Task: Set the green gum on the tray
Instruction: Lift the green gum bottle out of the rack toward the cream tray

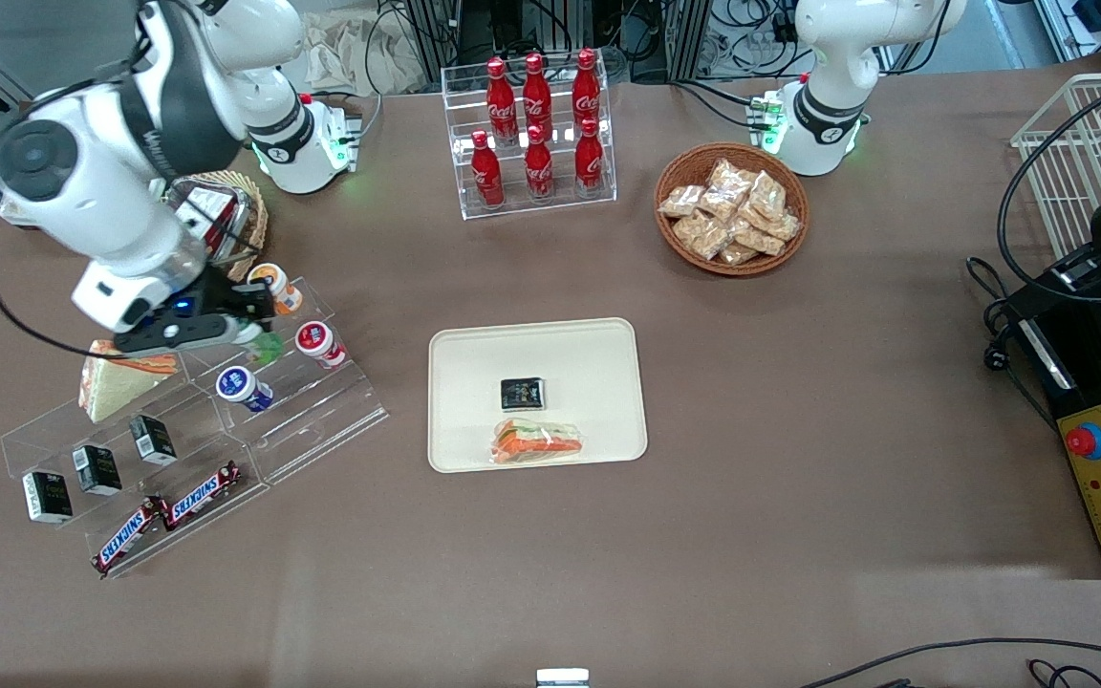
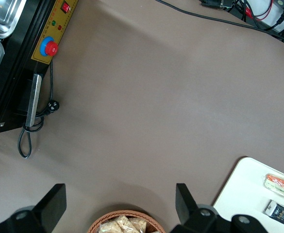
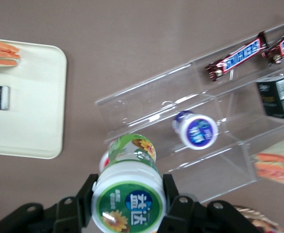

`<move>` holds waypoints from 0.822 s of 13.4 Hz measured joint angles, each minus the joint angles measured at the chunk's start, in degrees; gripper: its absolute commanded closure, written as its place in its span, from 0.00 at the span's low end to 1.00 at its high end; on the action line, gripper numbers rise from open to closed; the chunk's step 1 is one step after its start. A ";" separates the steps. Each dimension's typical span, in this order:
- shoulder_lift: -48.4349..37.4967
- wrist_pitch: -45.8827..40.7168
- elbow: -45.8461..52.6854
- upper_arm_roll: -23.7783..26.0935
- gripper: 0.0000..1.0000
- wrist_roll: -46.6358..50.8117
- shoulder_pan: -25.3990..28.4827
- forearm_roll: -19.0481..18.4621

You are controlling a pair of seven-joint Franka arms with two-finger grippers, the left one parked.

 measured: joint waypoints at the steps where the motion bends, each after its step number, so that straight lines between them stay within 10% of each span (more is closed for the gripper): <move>1: 0.82 0.00 0.05 1.96 0.51 3.49 0.09 0.12; 11: 18.04 7.94 5.72 10.22 0.51 21.53 2.89 3.64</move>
